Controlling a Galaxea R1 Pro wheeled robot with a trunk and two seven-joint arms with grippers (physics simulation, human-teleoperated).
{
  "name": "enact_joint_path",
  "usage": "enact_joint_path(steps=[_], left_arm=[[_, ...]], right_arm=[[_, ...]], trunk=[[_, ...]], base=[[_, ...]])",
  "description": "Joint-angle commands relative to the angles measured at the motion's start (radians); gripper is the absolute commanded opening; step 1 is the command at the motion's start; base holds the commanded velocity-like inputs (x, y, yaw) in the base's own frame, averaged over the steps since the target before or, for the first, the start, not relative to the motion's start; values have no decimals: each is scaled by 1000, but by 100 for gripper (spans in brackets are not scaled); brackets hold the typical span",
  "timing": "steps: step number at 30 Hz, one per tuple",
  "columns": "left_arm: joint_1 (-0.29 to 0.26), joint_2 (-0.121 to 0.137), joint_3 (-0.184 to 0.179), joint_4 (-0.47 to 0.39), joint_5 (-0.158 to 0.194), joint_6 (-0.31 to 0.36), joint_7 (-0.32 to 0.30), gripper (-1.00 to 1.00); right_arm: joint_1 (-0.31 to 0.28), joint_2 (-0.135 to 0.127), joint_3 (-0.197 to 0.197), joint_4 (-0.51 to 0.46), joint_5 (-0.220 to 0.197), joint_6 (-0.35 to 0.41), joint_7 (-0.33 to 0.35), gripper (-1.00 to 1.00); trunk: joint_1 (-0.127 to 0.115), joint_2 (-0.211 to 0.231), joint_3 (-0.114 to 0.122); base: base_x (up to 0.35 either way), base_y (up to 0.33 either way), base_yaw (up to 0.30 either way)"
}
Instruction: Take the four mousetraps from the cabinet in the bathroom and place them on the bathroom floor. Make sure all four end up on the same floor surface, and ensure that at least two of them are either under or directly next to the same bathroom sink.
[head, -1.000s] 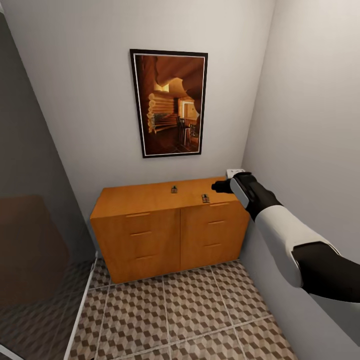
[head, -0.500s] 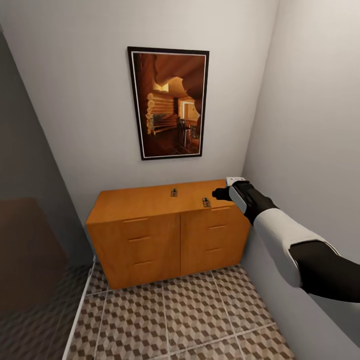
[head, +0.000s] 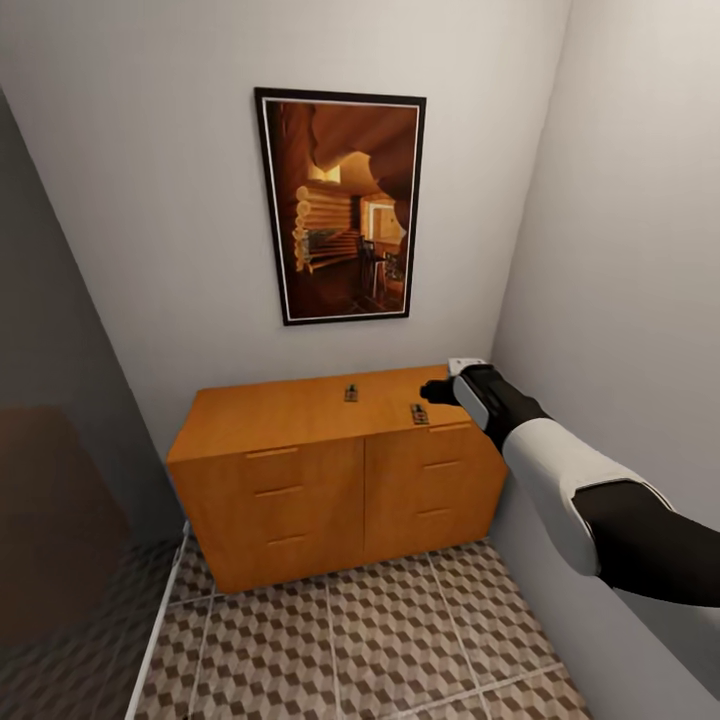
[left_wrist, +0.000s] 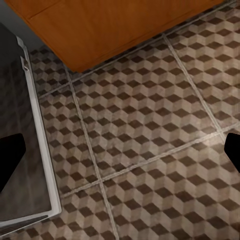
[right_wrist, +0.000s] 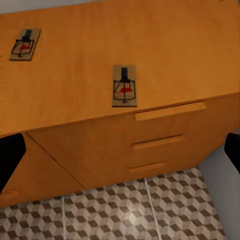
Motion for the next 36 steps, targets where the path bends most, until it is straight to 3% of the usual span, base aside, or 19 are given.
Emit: enact_joint_path(steps=[1,11,36], left_arm=[[-2,-1,-8,4,-1,-5,7,100],[-2,-1,-8,4,-1,-5,6,100],[-2,-1,-8,4,-1,-4,7,100]], right_arm=[[-1,0,8,-1,-11,4,-8,100],[0,0,8,17,-10,-12,-8,100],[1,-20,7,53,-3,-44,-7,100]], trunk=[[1,-2,-2],[1,-2,-2],[1,-2,-2]], base=[[195,144,0],[204,117,0],[114,5,0]])
